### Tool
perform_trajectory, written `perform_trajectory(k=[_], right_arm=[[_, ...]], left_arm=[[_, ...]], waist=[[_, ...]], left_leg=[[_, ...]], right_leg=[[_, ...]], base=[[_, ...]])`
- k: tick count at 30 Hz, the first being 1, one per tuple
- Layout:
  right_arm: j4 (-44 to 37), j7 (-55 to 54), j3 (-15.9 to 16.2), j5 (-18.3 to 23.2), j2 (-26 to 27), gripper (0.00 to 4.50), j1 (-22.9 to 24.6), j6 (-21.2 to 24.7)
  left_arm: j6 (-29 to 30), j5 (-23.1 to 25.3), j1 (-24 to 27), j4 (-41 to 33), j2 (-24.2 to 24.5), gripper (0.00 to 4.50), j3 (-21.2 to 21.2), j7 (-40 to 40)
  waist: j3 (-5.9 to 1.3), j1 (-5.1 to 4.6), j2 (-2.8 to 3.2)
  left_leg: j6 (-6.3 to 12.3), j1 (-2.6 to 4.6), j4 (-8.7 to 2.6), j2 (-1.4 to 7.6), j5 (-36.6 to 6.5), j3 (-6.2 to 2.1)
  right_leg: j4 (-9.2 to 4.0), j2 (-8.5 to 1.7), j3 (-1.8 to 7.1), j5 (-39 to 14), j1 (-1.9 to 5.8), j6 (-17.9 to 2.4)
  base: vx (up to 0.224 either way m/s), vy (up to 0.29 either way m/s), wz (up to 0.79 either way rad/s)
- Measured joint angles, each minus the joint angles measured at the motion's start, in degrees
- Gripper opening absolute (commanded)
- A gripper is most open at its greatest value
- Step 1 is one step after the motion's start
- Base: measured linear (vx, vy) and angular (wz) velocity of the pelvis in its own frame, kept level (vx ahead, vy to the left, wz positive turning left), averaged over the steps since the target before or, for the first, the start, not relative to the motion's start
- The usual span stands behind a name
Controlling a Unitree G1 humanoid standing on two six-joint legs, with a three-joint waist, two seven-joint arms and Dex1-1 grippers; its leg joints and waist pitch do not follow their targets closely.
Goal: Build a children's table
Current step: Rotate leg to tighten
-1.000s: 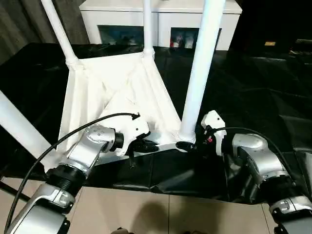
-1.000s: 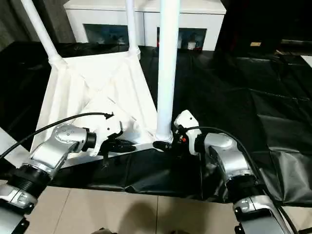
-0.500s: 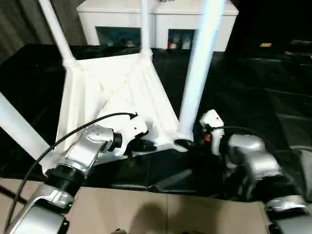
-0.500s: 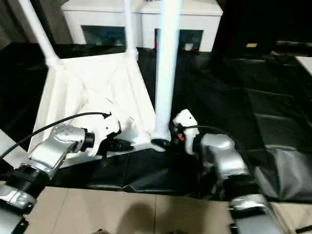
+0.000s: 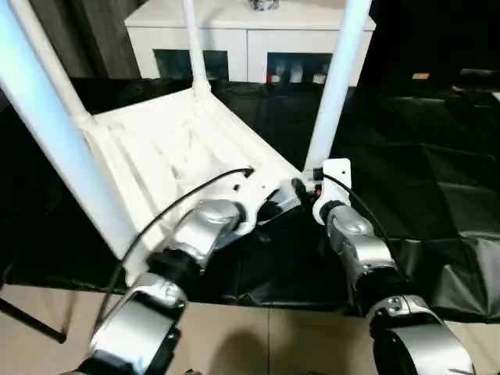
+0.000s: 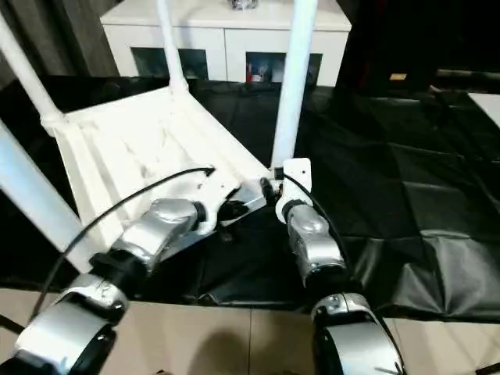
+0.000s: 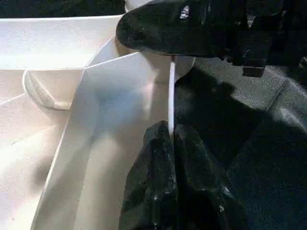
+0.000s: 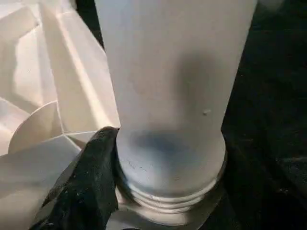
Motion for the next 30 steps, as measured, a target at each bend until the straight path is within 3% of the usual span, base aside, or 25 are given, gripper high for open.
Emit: perform_trajectory(k=[7, 13, 19, 22, 30], right_arm=[[-7.24, 10.65, 1.81, 1.79, -2.26, 3.90, 2.55, 0.61], [-16.71, 30.84, 5.23, 5.48, -11.32, 3.96, 6.57, 5.09], [-17.62, 45.05, 8.34, 5.58, -19.25, 3.96, 8.77, 5.03], [-17.85, 47.00, 9.29, 5.03, -19.67, 3.96, 8.76, 4.30], [-18.72, 52.46, 9.70, 5.68, -20.83, 3.96, 8.81, 5.48]], left_arm=[[-0.85, 0.10, 1.01, -2.35, 3.75, 0.00, 0.09, -2.20], [-1.23, -0.40, 4.35, -8.12, 9.77, 0.00, -0.73, -10.49], [0.92, -3.40, 8.66, -16.68, 18.60, 0.00, -2.45, -24.92], [3.08, -3.88, 9.63, -19.46, 21.82, 0.00, -2.98, -29.45], [5.15, -4.07, 10.62, -22.08, 22.49, 0.00, -2.94, -31.27]], waist=[[0.24, -1.05, 0.38], [0.24, -0.88, 0.37], [0.24, -0.66, 0.37], [0.27, -0.83, 0.26], [0.27, -0.58, 0.22]], left_leg=[[0.05, -0.51, -0.05, 0.01, 0.03, -0.25], [0.32, -0.62, -0.05, 0.16, 0.19, -0.23], [0.22, -0.57, -0.05, 0.18, 0.13, -0.19], [0.18, -0.59, 0.00, 0.24, 0.10, -0.14], [0.21, -0.56, 0.11, 0.24, 0.11, -0.11]], right_leg=[[0.03, 0.12, -0.09, 0.01, -0.33, 0.01], [-0.01, 0.25, -0.12, -0.05, -0.45, 0.03], [-0.08, 0.24, -0.11, -0.05, -0.48, 0.02], [-0.05, 0.28, -0.10, -0.04, -0.48, 0.01], [-0.05, 0.23, -0.10, -0.04, -0.48, 0.01]], base=[[0.000, 0.000, 0.00], [0.000, 0.000, 0.00], [0.000, 0.000, 0.00], [0.000, 0.000, 0.00], [0.000, 0.000, 0.00]])
